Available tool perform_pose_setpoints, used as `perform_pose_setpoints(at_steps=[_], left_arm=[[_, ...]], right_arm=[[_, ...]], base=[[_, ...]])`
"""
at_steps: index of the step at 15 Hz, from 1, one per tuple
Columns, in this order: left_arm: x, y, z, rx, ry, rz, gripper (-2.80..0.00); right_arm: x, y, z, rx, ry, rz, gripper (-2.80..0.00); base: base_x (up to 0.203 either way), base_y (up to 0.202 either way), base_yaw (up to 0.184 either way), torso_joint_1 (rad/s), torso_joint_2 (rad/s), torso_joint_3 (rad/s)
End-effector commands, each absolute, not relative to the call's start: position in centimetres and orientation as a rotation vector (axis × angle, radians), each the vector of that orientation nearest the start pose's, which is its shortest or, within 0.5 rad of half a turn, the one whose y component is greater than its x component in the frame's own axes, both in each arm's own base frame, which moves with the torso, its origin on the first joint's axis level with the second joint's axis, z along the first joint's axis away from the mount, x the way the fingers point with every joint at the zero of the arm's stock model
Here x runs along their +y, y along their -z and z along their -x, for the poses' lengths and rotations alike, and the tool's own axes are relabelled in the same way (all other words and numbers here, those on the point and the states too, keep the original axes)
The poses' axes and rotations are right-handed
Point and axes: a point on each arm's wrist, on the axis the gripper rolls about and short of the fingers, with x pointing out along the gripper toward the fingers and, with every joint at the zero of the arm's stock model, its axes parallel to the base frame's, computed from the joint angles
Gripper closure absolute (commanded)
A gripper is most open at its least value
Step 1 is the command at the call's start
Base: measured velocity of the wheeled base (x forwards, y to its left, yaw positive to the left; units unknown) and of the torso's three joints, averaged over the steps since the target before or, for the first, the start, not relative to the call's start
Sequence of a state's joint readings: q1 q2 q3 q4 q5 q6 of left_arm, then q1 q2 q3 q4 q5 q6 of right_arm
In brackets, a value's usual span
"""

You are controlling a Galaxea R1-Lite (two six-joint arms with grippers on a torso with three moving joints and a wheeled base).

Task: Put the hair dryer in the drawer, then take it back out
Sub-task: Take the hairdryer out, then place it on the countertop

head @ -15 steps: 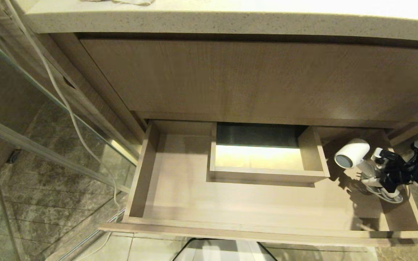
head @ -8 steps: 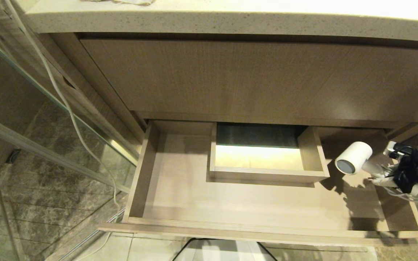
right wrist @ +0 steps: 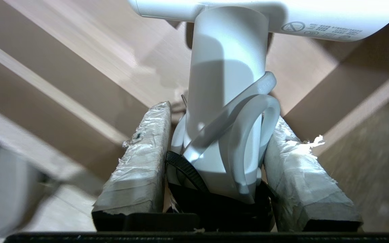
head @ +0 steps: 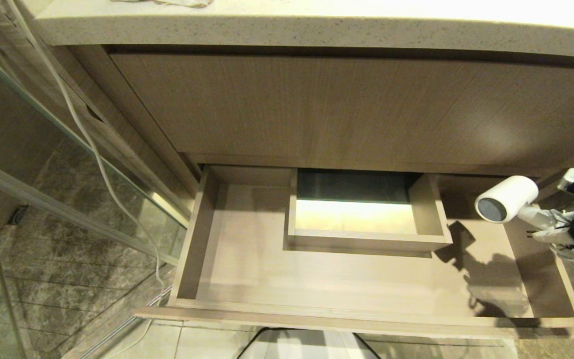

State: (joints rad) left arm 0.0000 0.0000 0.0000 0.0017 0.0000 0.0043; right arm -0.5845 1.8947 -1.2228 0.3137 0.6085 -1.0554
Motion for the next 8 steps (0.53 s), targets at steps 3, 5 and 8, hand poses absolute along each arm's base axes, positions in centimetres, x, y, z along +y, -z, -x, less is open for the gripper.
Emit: perform_pose_setpoints(at_steps=[3,5,8], left_arm=[[0.0,-7.5,2.3,0.003,0.0,-0.005,0.0],[0.0,-7.5,2.3,0.003,0.0,-0.005,0.0],[0.0,-7.5,2.3,0.003,0.0,-0.005,0.0]], right_arm=[[-14.6,-19.0,-24.3,0.653,-0.355,0.423,0.0],[-13.5,-20.3,-22.6,0.638,-0.314,0.461,0.0],[-11.8,-22.6,-18.5,0.603,-0.204,0.533,0.0]], base=[[0.0,0.0,0.0,0.0,0.0,0.0],[0.0,0.0,0.0,0.0,0.0,0.0],[0.0,0.0,0.0,0.0,0.0,0.0]])
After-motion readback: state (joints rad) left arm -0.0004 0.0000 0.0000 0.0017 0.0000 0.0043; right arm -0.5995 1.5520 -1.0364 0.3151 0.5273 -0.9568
